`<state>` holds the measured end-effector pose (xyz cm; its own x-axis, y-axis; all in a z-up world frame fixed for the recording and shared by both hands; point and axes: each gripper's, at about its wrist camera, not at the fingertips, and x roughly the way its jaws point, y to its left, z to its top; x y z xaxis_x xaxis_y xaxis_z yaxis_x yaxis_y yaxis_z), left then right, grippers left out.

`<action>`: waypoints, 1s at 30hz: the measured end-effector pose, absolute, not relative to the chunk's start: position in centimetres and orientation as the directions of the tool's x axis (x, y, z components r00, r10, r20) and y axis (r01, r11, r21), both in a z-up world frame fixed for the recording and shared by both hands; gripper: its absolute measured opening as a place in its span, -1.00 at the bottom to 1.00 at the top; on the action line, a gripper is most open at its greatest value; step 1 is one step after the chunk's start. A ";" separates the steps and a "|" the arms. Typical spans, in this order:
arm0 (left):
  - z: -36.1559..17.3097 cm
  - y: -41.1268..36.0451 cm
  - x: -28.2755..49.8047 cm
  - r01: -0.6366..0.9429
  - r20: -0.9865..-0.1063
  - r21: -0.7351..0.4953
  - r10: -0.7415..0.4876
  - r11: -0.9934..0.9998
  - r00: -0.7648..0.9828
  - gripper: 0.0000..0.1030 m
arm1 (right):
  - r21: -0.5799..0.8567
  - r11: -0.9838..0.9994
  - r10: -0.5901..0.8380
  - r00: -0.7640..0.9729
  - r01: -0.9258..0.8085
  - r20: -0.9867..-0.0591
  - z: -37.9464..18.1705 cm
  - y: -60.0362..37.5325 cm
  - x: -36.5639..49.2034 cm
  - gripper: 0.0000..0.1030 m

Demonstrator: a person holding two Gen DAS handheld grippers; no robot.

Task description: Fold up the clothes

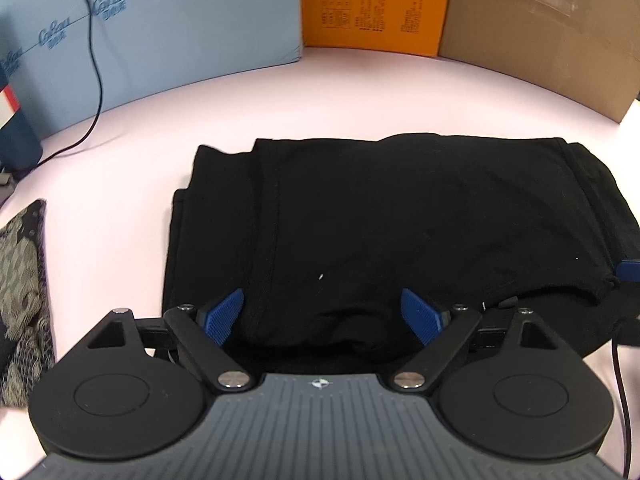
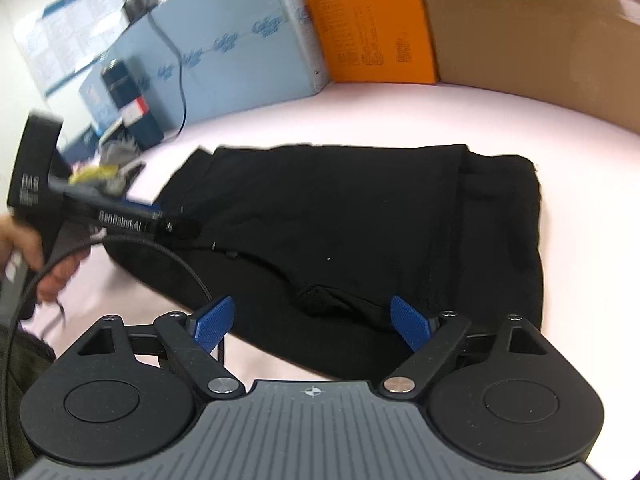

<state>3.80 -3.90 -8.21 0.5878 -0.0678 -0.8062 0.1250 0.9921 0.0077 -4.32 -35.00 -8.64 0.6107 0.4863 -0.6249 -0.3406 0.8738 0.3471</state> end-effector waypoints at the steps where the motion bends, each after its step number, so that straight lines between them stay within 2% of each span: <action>1: -8.0 -3.6 3.6 0.119 -0.801 0.000 -0.072 0.993 0.595 0.64 | 0.359 0.872 0.488 0.631 -0.331 -0.603 -8.4 -35.5 -4.6 0.65; 6: -7.0 -1.4 3.1 0.045 -0.787 -0.024 -0.046 0.999 0.615 0.64 | 0.375 0.889 0.438 0.728 -0.263 -0.527 -7.2 -38.4 -5.7 0.77; 12: -6.1 2.7 2.9 -0.042 -0.760 -0.114 -0.060 0.993 0.648 0.65 | 0.361 0.928 0.296 0.779 -0.096 -0.553 -7.4 -43.5 -6.1 0.78; 15: -6.4 5.7 2.6 -0.073 -0.738 -0.191 -0.094 0.979 0.668 0.66 | 0.459 0.887 0.343 0.742 -0.053 -0.576 -8.7 -46.8 -5.6 0.78; 18: -7.6 8.3 2.9 -0.066 -0.741 -0.296 -0.185 0.953 0.646 0.66 | 0.544 0.838 0.419 0.699 -0.051 -0.579 -10.2 -48.9 -5.0 0.78; 20: -8.3 9.3 3.3 -0.038 -0.732 -0.385 -0.280 0.922 0.621 0.68 | 0.586 0.804 0.480 0.690 -0.100 -0.542 -10.7 -49.4 -4.2 0.79; 22: -8.5 9.3 3.6 -0.005 -0.705 -0.416 -0.319 0.909 0.634 0.89 | 0.614 0.776 0.533 0.670 -0.144 -0.517 -11.1 -49.1 -3.0 0.89; 24: -8.6 8.7 4.6 0.015 -0.696 -0.428 -0.340 0.904 0.633 0.99 | 0.616 0.763 0.568 0.655 -0.194 -0.498 -11.4 -48.1 -1.3 0.95; 26: -8.8 7.8 5.7 0.026 -0.691 -0.422 -0.340 0.906 0.638 0.99 | 0.617 0.750 0.599 0.642 -0.239 -0.479 -11.8 -46.9 0.6 1.00; 30: -9.0 4.7 7.6 0.072 -0.712 -0.321 -0.291 0.944 0.639 1.00 | 0.620 0.736 0.614 0.653 -0.272 -0.443 -12.3 -45.0 3.9 1.00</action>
<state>7.56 4.74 -9.04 0.6394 -0.2910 -0.7117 0.0719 0.9442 -0.3214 3.87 -45.00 -12.34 0.6535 0.6141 -0.4425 -0.2722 0.7362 0.6196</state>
